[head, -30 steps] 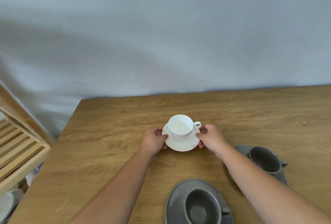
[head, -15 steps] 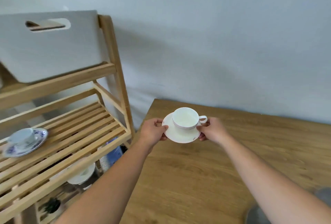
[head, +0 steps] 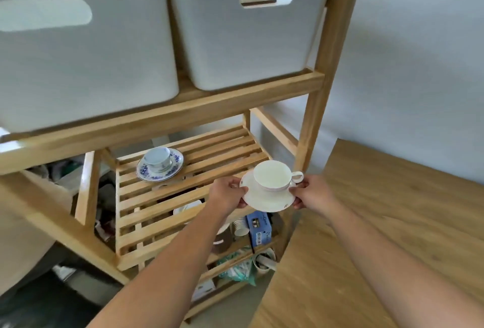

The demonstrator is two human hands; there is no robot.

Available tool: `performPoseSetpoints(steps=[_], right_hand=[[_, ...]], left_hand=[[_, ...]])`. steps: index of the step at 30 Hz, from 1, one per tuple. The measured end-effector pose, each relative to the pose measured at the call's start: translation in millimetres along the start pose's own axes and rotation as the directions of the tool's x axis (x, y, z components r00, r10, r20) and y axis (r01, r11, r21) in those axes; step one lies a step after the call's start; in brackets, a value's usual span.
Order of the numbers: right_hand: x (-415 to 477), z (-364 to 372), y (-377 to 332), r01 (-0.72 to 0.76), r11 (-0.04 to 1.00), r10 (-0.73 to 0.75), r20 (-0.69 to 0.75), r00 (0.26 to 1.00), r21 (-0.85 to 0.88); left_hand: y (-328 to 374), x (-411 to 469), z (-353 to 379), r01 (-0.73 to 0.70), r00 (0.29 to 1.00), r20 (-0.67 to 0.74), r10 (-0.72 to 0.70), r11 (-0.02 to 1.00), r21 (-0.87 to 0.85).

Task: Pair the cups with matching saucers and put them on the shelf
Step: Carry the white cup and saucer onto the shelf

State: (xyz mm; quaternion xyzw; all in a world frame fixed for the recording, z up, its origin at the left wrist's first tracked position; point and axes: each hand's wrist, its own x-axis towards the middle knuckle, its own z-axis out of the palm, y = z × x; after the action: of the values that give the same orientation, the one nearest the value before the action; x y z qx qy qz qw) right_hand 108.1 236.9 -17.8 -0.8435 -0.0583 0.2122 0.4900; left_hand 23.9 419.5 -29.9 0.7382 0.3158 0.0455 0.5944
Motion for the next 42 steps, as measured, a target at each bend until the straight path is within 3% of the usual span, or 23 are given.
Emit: performPoseSetpoints(steps=[12, 17, 34, 42], right_hand=[[71.1, 86.9, -6.7, -0.100, 0.991, 0.107, 0.076, 0.991, -0.087], [106.0, 97.2, -13.7, -0.050, 0.992, 0.060, 0.083, 0.995, -0.119], [178.4, 122.2, -30.4, 0.050, 0.985, -0.047, 0.023, 0.999, -0.164], [182.4, 114.7, -37.9, 0.304, 0.940, -0.319, -0.086, 0.944, -0.155]], left_hand=[[-56.3, 63.4, -41.3, 0.144, 0.987, -0.074, -0.146, 0.989, -0.037], [-54.9, 96.5, -40.0, 0.093, 0.977, -0.190, -0.093, 0.996, -0.011], [-49.1, 161.9, -43.2, 0.072, 0.948, -0.305, -0.088, 0.996, -0.061], [-57.0, 161.3, -44.9, 0.068, 0.956, -0.273, -0.107, 0.987, -0.149]])
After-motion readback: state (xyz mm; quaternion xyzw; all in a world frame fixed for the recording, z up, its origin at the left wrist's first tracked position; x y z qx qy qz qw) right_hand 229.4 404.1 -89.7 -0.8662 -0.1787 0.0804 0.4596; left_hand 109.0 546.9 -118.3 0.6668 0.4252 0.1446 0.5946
